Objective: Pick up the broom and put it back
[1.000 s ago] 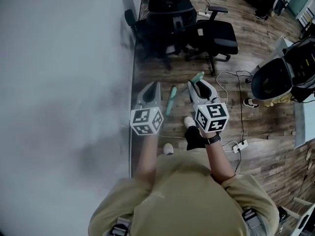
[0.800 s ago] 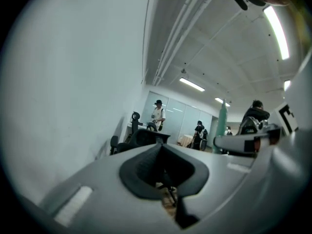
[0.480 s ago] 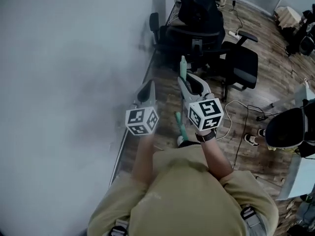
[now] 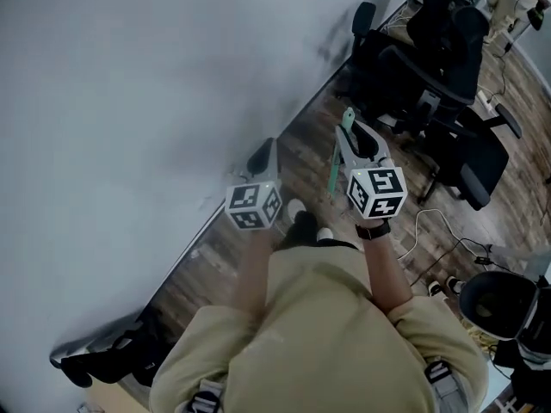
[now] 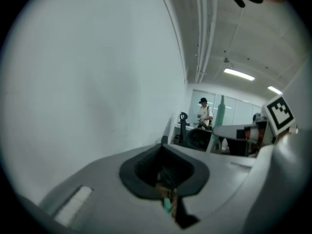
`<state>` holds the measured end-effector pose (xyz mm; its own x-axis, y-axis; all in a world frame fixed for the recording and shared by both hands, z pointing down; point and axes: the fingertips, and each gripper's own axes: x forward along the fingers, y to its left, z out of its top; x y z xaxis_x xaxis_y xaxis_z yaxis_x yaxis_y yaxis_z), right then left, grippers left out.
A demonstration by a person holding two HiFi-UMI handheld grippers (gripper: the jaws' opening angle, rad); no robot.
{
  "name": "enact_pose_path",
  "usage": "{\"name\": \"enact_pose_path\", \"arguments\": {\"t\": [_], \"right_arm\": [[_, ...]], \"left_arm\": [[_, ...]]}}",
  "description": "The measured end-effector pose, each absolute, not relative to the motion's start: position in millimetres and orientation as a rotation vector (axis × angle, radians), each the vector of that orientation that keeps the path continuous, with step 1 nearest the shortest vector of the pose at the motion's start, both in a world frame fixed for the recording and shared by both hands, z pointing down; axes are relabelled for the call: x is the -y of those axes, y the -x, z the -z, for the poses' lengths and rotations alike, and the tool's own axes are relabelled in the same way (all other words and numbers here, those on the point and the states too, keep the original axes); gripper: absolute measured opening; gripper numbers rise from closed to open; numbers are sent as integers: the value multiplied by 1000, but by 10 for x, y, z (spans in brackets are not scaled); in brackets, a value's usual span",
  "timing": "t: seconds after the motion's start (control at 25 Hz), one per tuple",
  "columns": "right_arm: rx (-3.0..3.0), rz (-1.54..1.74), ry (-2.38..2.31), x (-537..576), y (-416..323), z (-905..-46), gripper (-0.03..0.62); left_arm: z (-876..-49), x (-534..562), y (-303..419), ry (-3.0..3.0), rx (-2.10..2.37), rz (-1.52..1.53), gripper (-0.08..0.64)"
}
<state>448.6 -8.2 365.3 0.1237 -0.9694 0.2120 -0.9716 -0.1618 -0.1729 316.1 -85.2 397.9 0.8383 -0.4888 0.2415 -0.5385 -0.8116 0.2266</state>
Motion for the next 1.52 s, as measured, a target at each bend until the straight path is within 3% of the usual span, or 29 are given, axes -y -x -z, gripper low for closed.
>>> {"name": "enact_pose_path", "arguments": {"t": [0.32, 0.56, 1.04, 1.52], "right_arm": [[2144, -339, -2161, 1282, -4464, -3575, 101], [2179, -426, -2073, 1915, -3998, -3870, 100], [2175, -558, -1735, 2587, -3127, -5211, 94], [2083, -754, -1364, 2426, -2616, -6808, 101]], "left_arm": [[-3901, 1752, -3035, -2685, 937, -138, 2], [-4125, 2300, -2452, -2605, 1004, -135, 2], [-5023, 2608, -1722, -2405, 1202, -218, 2], [-5967, 2410, -1440, -2186, 1286, -321, 2]]}}
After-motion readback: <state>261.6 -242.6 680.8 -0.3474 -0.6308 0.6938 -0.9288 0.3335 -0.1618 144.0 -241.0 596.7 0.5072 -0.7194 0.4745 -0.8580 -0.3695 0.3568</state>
